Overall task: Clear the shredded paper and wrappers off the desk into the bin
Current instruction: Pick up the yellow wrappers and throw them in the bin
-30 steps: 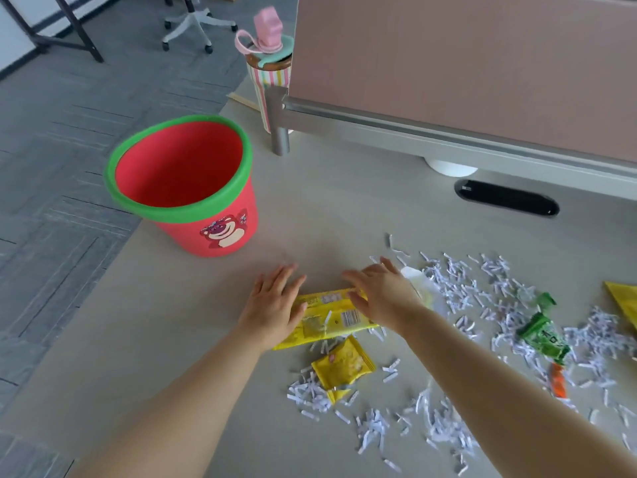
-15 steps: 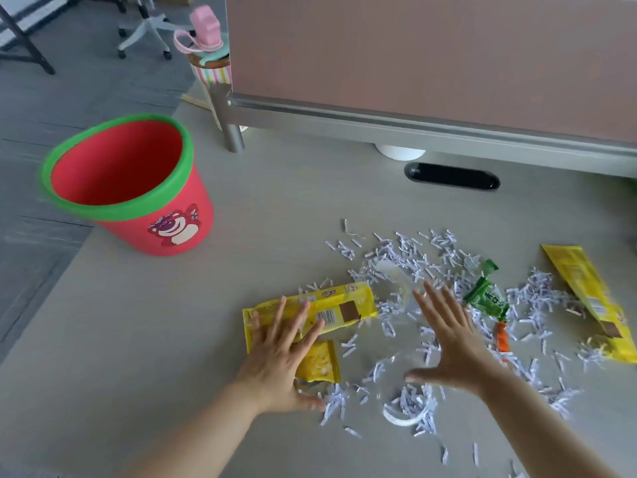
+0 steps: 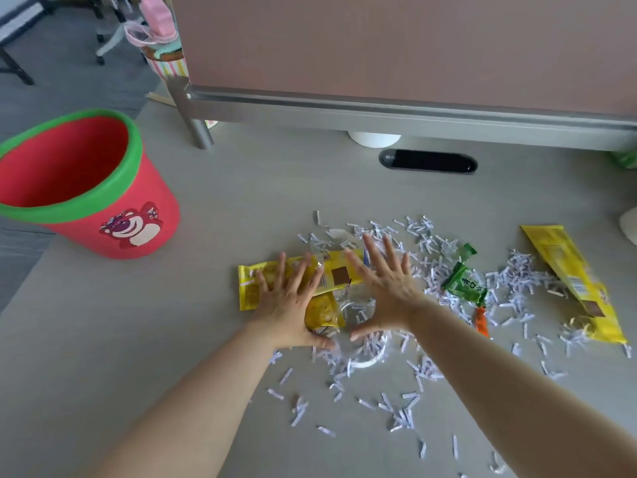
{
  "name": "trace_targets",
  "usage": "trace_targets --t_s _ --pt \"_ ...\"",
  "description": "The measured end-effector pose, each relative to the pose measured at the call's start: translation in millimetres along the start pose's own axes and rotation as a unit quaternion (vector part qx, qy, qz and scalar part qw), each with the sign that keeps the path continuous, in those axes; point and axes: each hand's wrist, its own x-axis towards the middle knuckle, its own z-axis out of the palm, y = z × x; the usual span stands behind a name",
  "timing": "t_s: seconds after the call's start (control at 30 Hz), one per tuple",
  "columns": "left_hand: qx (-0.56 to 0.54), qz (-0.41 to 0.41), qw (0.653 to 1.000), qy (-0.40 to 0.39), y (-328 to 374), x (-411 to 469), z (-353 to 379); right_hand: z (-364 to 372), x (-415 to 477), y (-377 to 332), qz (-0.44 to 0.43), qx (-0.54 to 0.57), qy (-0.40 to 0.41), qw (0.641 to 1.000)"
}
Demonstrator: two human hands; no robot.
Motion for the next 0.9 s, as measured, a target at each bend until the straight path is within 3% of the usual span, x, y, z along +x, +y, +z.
trace_targets --t_s 0.13,0.33,0.57,0.73,0.9 --pt "-0.032 0.009 0.994 0.107 0 -6 5 15 6 -9 -0.002 0.004 0.015 1.0" --pt "-0.11 0.059 0.954 0.273 -1 -18 18 31 -15 -2 0.014 0.125 0.188 0.974" --pt "-0.072 0.052 0.96 0.267 4 -23 14 47 -31 -16 0.005 0.121 0.264 0.957" --pt "-0.13 0.013 0.966 0.225 3 -28 5 43 -35 -15 0.031 0.197 0.231 0.952" --pt "-0.275 -0.043 0.905 0.321 1 -44 -21 17 -36 -18 0.08 0.252 0.268 0.926"
